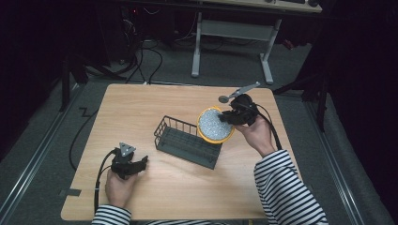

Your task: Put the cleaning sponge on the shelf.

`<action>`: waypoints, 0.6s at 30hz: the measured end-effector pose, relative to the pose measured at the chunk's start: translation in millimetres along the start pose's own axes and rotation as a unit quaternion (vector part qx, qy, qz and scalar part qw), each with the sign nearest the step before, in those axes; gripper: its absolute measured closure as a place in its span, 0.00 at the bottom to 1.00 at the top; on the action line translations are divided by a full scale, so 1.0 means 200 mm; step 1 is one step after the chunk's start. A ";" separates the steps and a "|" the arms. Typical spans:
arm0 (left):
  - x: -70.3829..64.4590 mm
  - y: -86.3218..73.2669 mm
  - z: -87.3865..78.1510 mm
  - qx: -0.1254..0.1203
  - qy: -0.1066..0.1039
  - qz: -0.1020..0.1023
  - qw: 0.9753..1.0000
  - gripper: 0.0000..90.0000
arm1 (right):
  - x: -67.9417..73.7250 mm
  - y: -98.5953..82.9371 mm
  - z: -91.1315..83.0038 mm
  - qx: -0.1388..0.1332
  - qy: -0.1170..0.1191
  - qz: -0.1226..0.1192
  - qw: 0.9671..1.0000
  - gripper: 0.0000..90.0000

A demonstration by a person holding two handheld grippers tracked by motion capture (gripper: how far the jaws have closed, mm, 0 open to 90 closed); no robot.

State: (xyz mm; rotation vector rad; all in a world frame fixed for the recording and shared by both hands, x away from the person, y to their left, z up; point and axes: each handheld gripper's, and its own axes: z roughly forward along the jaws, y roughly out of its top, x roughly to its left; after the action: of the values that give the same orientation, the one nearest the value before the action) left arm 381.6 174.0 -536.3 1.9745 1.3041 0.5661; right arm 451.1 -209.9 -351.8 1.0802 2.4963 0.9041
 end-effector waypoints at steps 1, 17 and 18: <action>0.00 0.00 0.00 0.000 0.000 0.000 1.000 0.37 | 0.02 0.01 0.04 0.006 0.002 -0.006 1.000 0.86; 0.00 0.00 0.00 0.000 0.000 0.000 1.000 0.37 | 0.11 -0.03 0.19 0.033 0.003 -0.035 0.999 0.83; 0.00 0.00 0.00 0.000 0.000 0.000 1.000 0.37 | 0.11 -0.03 0.19 0.033 0.003 -0.035 0.999 0.83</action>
State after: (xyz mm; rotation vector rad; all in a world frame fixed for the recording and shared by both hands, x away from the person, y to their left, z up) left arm 381.5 173.9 -536.3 1.9753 1.3043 0.5672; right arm 449.4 -180.3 -384.5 1.0032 2.5689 0.8114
